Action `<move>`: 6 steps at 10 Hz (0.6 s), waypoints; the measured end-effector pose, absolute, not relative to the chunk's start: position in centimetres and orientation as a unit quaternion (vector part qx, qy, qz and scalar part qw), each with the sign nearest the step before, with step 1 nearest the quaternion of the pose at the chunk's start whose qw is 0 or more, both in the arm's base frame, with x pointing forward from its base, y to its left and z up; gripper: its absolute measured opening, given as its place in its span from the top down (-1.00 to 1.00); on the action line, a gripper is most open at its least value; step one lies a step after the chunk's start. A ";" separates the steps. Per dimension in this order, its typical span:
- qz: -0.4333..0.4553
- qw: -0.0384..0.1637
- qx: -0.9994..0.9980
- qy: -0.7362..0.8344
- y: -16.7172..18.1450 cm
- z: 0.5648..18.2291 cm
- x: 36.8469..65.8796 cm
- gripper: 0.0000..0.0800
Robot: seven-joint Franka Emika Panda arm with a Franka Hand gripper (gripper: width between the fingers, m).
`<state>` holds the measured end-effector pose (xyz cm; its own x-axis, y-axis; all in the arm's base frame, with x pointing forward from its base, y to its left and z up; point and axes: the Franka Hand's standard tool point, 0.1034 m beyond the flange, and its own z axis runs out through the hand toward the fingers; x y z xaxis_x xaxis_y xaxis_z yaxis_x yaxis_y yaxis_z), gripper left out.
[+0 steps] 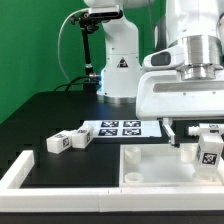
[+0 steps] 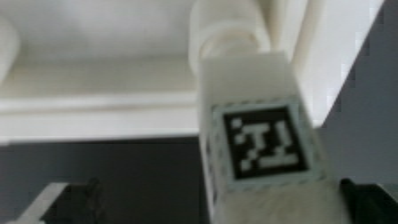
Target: Assemble one leg
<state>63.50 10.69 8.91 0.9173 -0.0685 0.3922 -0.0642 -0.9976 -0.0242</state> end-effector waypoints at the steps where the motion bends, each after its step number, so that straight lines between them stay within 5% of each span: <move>1: -0.162 0.012 -0.986 0.039 11.0 9.9 64.4 -0.62; 6: -0.035 0.009 -0.997 0.068 8.5 7.9 65.3 -0.62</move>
Offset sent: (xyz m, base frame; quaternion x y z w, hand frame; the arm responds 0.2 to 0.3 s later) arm 0.0131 -0.0184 -0.0162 -0.0135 -0.1892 -0.0116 0.9818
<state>65.30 8.52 7.88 0.9882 -0.1367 0.0690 -0.1355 -0.9905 -0.0222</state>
